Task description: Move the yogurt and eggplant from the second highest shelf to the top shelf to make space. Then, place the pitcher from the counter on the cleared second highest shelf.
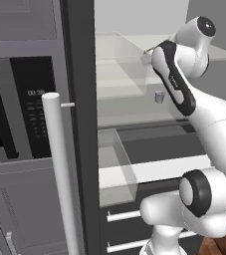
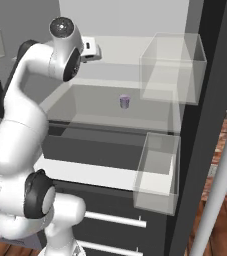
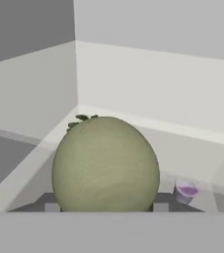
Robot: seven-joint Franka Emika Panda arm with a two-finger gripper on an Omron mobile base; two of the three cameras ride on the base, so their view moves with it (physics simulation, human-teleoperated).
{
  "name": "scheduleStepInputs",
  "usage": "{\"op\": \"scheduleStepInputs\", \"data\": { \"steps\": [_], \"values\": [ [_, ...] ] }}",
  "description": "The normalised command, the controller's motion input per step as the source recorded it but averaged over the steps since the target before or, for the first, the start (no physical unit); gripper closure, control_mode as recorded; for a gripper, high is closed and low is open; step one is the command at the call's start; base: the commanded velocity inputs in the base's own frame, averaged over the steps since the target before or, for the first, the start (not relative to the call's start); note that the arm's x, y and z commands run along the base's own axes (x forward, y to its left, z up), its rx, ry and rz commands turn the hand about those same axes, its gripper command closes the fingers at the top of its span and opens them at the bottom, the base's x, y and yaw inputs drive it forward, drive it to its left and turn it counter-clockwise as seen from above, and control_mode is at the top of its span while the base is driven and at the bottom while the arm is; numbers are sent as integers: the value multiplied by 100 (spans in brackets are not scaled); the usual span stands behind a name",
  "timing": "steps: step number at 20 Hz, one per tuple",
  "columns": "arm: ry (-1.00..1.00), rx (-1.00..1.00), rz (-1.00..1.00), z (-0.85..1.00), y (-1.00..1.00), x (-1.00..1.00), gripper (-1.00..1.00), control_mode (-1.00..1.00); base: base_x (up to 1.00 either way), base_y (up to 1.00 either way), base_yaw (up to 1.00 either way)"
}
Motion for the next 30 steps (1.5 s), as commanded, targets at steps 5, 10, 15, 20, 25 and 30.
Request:
{"op": "scheduleStepInputs", "data": {
  "steps": [5,10,15,20,25,30],
  "values": [
    [3,0,0,0,7,78,100,-100,0,0,0],
    [1,0,0,0,5,81,100,-100,0,0,0],
    [3,0,0,-7,2,86,100,-100,0,0,0],
    [2,0,0,-23,0,92,100,-100,0,0,0],
    [2,0,0,-22,0,93,100,-100,0,0,0],
    [3,0,0,-36,7,88,-100,-100,0,0,0]
  ]
}}
